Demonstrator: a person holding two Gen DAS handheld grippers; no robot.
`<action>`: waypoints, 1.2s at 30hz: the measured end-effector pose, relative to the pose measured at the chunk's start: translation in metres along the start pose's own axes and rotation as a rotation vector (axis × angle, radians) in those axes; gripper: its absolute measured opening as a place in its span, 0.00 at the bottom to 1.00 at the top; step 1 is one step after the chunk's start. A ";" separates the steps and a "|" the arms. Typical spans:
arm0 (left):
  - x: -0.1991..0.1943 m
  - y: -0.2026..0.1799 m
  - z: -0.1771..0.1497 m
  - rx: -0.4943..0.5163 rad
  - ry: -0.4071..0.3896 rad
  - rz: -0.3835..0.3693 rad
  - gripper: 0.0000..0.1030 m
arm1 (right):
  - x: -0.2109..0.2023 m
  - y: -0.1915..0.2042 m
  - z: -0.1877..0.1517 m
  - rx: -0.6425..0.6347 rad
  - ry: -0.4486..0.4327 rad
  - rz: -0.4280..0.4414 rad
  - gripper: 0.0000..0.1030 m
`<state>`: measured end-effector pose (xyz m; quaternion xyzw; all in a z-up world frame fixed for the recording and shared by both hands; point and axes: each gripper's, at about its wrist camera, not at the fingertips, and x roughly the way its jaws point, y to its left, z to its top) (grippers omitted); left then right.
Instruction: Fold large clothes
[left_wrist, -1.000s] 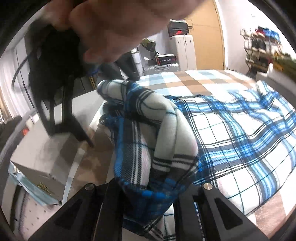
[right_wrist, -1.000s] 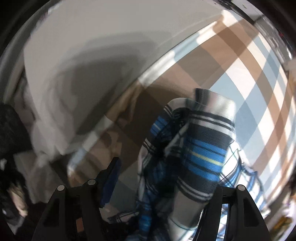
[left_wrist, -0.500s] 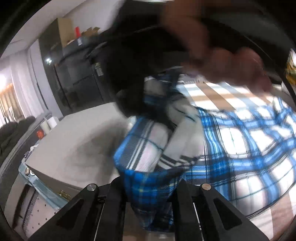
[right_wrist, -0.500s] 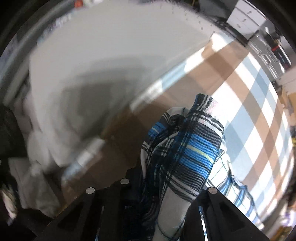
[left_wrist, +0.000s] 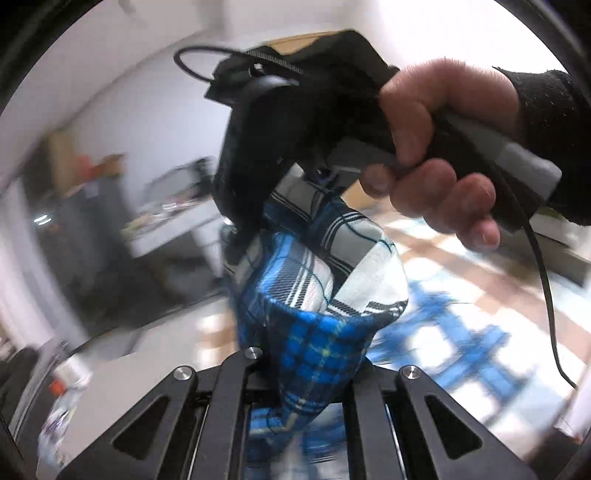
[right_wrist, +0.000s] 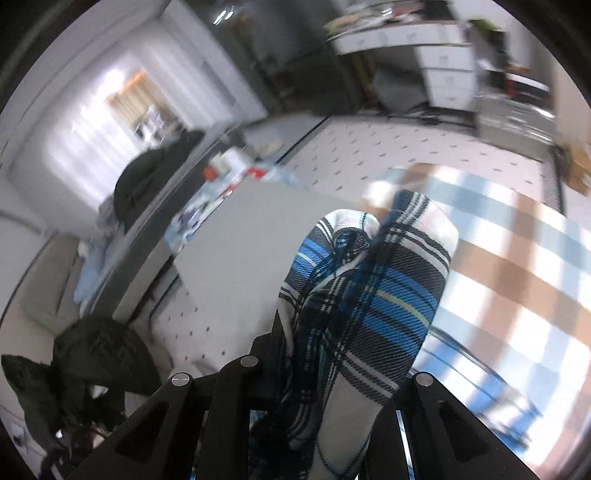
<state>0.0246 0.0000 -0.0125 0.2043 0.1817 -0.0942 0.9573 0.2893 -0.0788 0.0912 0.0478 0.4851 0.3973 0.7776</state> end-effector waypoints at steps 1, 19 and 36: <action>0.004 -0.018 0.002 0.022 0.010 -0.043 0.03 | -0.010 -0.015 -0.017 0.041 -0.010 -0.010 0.13; 0.018 -0.060 -0.039 -0.088 0.273 -0.421 0.84 | 0.000 -0.192 -0.132 0.247 -0.011 -0.151 0.41; 0.062 -0.043 -0.090 -0.229 0.439 -0.420 0.83 | -0.049 -0.072 -0.118 -0.087 -0.162 -0.567 0.29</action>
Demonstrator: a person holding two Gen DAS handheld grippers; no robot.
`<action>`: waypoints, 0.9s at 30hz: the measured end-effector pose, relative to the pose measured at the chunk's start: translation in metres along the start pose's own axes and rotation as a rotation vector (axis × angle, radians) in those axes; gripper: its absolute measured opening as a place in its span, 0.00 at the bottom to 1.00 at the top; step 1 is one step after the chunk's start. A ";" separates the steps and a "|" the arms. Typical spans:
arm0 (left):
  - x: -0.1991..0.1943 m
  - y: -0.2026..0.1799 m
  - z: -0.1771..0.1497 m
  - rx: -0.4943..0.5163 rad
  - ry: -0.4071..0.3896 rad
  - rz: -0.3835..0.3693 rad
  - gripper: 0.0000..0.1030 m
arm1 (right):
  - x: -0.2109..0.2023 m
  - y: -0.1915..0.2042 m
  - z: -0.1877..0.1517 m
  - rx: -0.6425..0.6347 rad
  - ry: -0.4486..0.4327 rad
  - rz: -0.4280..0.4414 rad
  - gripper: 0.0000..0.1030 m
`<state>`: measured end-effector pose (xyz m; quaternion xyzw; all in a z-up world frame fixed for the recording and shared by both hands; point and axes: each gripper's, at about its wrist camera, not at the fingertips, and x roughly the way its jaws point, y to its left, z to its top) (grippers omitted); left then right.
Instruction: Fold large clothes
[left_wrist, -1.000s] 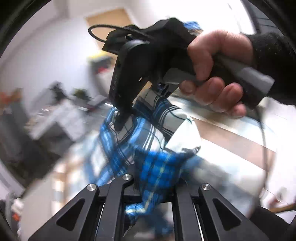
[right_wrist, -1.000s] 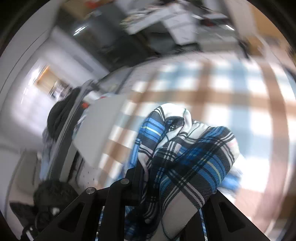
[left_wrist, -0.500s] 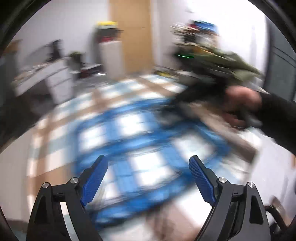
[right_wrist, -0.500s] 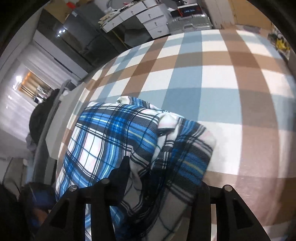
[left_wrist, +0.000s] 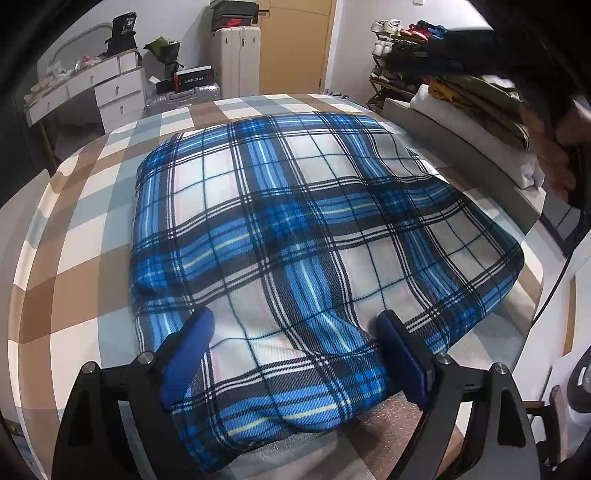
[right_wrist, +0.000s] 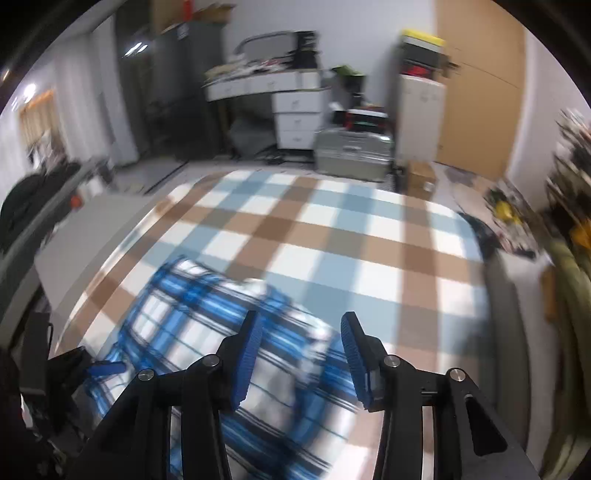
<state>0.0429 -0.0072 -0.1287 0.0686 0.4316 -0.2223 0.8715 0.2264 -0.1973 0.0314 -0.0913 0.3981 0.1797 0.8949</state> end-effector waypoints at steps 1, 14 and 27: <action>0.000 0.000 -0.001 -0.003 -0.004 0.002 0.83 | 0.014 0.009 0.004 -0.022 0.022 -0.003 0.20; -0.063 0.049 0.018 -0.171 -0.188 0.010 0.86 | 0.044 0.020 -0.037 0.057 0.134 -0.017 0.20; 0.043 0.035 0.058 -0.073 0.181 -0.024 0.96 | 0.023 0.041 -0.143 0.191 0.087 0.036 0.38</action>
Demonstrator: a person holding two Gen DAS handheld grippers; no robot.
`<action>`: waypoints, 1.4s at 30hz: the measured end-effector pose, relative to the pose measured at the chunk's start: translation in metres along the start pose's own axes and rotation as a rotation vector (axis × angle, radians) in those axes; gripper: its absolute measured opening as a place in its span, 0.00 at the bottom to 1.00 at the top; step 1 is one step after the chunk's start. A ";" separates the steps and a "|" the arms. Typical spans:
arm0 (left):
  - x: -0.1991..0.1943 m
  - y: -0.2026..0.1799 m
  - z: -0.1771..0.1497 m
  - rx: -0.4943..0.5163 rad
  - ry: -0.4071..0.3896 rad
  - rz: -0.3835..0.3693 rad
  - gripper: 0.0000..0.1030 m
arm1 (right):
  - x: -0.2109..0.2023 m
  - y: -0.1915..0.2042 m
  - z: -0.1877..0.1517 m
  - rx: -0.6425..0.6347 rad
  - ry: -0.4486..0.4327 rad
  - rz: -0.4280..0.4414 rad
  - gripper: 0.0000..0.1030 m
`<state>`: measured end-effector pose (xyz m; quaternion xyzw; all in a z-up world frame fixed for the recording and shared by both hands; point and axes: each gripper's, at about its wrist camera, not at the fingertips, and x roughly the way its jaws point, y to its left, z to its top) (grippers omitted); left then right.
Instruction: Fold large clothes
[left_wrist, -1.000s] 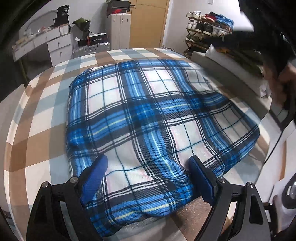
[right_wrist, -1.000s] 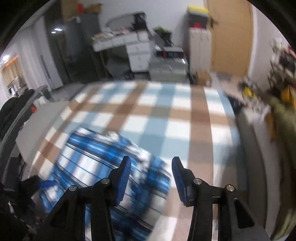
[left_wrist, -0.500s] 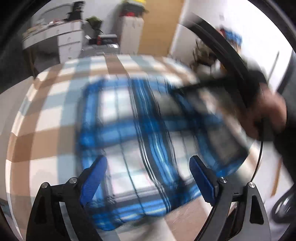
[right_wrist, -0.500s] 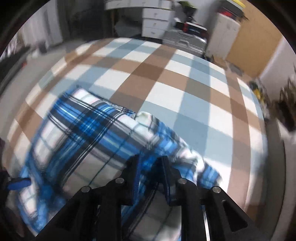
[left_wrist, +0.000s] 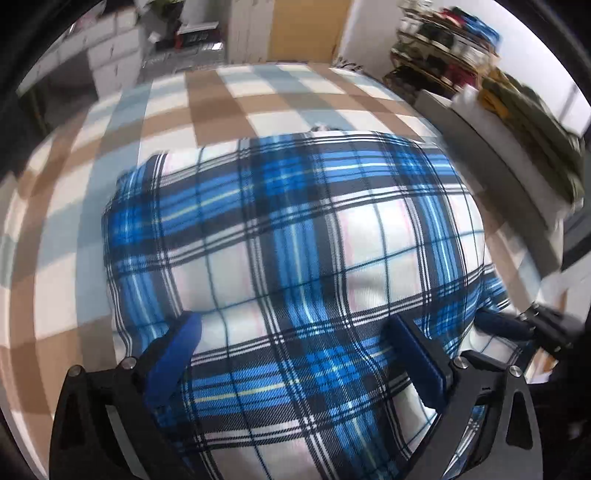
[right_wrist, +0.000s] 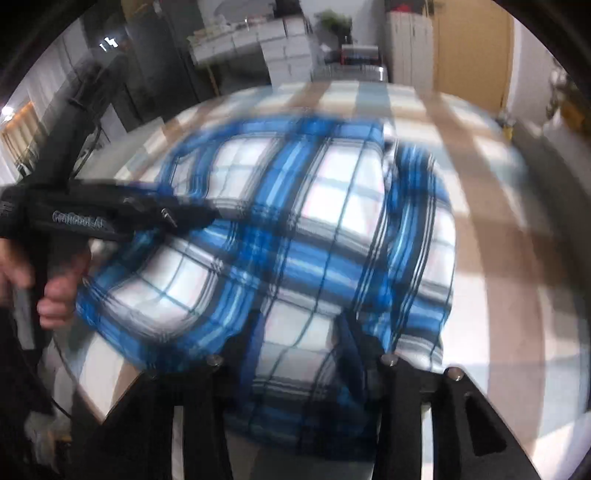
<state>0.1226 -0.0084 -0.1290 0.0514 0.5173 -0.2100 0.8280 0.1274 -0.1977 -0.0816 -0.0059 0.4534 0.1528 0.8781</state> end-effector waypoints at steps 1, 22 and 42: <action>-0.002 -0.001 -0.001 0.000 0.014 0.006 0.96 | -0.003 0.000 0.001 0.014 -0.005 0.002 0.36; -0.030 -0.035 -0.077 0.026 -0.112 0.185 0.98 | 0.063 0.019 0.132 0.013 -0.025 0.017 0.03; -0.029 -0.040 -0.080 0.037 -0.186 0.213 0.99 | 0.011 -0.001 -0.005 0.076 -0.028 -0.048 0.04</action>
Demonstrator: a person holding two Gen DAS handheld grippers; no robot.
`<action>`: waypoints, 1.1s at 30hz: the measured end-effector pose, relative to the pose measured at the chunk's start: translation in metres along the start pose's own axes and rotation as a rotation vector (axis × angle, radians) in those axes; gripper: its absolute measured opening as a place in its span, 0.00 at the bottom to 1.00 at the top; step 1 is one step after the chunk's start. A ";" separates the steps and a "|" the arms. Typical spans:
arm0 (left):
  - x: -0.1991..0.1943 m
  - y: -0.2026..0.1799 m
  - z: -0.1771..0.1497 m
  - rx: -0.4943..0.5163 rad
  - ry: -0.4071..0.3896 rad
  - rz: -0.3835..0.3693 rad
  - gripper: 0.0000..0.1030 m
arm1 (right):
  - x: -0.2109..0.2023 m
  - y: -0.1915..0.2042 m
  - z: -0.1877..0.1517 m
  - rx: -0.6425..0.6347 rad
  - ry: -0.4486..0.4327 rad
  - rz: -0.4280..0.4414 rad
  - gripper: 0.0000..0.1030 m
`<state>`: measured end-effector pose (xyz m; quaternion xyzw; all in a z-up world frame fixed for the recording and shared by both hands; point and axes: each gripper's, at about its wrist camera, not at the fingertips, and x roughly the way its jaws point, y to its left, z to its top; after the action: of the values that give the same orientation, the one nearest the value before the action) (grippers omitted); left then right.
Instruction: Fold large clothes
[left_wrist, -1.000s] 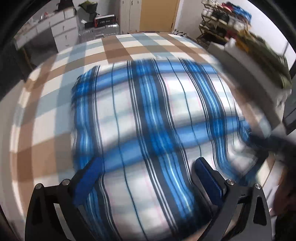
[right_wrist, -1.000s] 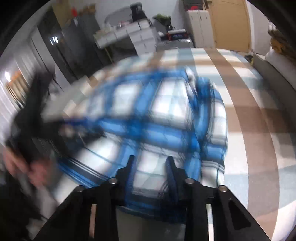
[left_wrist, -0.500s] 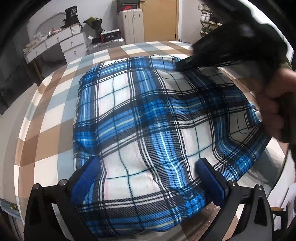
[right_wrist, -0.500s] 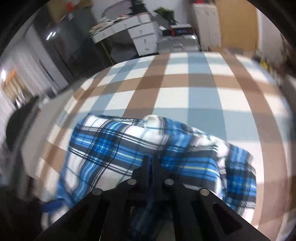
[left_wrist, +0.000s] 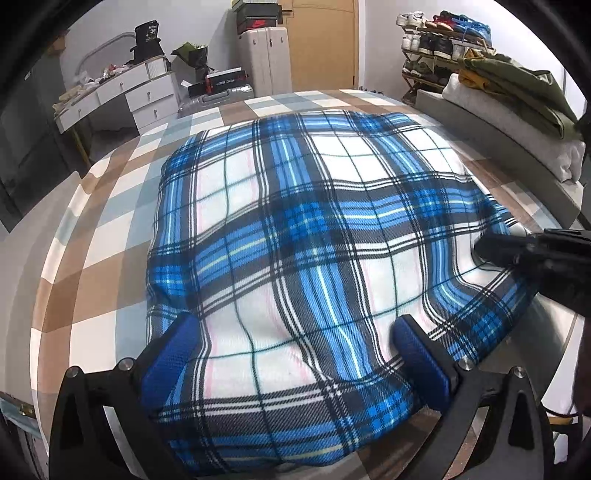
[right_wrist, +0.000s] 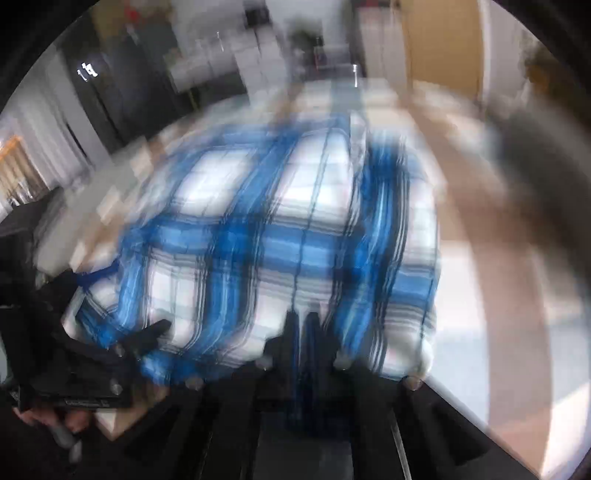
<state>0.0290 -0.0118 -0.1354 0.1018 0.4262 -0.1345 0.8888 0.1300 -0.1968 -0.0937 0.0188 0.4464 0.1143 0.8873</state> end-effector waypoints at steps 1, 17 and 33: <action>0.000 0.000 0.000 0.000 -0.001 0.000 0.99 | 0.002 0.002 0.000 -0.003 -0.004 -0.006 0.08; -0.001 -0.002 0.000 0.006 -0.002 0.003 0.99 | 0.084 0.005 0.016 -0.037 -0.326 0.070 0.71; 0.056 0.011 0.133 0.146 0.175 -0.333 0.98 | 0.204 -0.110 0.006 0.375 -0.537 0.276 0.89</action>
<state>0.1637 -0.0491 -0.0970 0.1055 0.5020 -0.3010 0.8039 0.2724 -0.2590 -0.2657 0.2711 0.2038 0.1402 0.9302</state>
